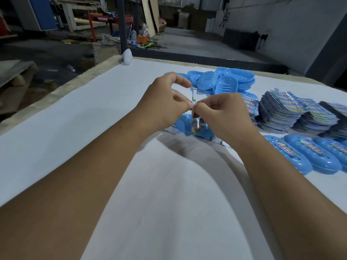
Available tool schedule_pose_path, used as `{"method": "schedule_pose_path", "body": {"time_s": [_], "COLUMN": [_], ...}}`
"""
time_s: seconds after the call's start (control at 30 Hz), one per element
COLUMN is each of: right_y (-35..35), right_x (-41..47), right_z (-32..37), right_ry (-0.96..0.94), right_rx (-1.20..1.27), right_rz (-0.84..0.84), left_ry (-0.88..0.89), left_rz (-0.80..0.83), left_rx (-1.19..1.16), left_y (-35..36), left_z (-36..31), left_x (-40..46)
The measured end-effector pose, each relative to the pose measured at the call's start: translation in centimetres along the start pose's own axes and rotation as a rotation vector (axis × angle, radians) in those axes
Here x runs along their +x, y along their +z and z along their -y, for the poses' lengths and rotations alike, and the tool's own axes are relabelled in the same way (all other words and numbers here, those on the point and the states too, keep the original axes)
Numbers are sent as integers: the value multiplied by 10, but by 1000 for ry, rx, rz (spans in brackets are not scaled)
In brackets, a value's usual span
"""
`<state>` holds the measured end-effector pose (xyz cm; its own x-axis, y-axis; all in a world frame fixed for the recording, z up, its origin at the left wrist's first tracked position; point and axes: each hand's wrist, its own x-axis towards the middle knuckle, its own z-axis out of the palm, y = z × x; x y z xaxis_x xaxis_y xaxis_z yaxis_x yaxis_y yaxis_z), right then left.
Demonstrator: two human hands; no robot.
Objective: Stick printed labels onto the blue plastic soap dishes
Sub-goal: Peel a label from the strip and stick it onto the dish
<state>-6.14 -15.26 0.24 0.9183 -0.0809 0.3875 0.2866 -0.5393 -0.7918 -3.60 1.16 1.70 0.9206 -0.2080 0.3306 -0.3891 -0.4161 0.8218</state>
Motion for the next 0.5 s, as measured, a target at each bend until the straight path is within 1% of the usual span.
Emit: {"method": "schedule_pose_path", "body": {"time_s": [0.17,0.33,0.5], "right_y": [1,2,1], "right_x": [3,4,4], "right_z": [-4,-5,-4], "right_ry": [22,85,115], "right_rx": [11,25,113], "right_rz": [-11,18,44], "left_ry": [-30,-44,-41], "left_rz": [-32,-42,15], "left_rx": [22,32,1], "left_y": [-1,0,1], "left_z": [0,0,-2], "left_x": [1,2,0]}}
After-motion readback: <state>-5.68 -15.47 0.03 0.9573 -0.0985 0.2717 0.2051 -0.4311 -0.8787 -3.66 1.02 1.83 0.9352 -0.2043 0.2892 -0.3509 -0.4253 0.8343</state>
